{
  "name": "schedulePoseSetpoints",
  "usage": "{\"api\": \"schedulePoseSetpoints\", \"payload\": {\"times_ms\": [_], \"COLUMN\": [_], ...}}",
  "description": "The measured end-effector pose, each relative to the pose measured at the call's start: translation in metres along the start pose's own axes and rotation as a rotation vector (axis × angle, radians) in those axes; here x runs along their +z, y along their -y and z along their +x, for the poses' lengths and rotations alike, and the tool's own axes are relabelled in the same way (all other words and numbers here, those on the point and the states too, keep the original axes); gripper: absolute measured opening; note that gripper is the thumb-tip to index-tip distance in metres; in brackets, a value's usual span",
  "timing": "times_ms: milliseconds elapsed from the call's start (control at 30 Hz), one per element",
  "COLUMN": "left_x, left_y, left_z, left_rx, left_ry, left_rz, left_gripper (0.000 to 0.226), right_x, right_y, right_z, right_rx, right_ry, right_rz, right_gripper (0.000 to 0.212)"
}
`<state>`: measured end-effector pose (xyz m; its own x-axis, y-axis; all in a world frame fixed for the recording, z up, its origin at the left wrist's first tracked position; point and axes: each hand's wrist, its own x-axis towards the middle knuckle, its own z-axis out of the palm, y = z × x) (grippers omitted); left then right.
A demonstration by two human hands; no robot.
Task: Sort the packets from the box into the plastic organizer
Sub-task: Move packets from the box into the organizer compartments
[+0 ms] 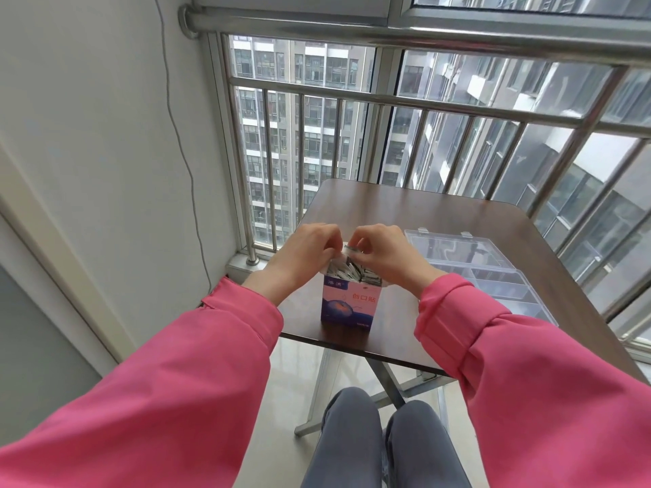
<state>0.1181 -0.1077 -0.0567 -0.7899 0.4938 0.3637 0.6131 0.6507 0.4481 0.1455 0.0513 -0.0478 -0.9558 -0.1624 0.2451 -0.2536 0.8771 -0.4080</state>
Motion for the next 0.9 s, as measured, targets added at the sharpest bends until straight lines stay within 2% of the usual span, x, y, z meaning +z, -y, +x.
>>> {"api": "schedulePoseSetpoints", "payload": {"times_ms": [233,600,800,900], "left_x": [-0.002,-0.001,0.004,0.006], "left_y": [0.002,0.004,0.004,0.005], "left_z": [-0.004,-0.008,-0.004,-0.002], "left_rx": [0.028,-0.013,-0.065,-0.053], "left_ry": [-0.003,-0.001,0.002,0.015], "left_rz": [0.025,0.013,0.047,0.064], "left_gripper": [0.010,0.010,0.009,0.011], "right_x": [0.007,0.013,0.007,0.004], "right_y": [0.000,0.011,0.000,-0.004], "right_z": [0.002,0.006,0.007,0.007], "right_rx": [0.031,0.025,0.068,0.070], "right_ry": [-0.055,-0.074,-0.188,-0.142], "right_rz": [-0.015,-0.156,0.054,0.098], "right_gripper": [0.010,0.016,0.010,0.009]}}
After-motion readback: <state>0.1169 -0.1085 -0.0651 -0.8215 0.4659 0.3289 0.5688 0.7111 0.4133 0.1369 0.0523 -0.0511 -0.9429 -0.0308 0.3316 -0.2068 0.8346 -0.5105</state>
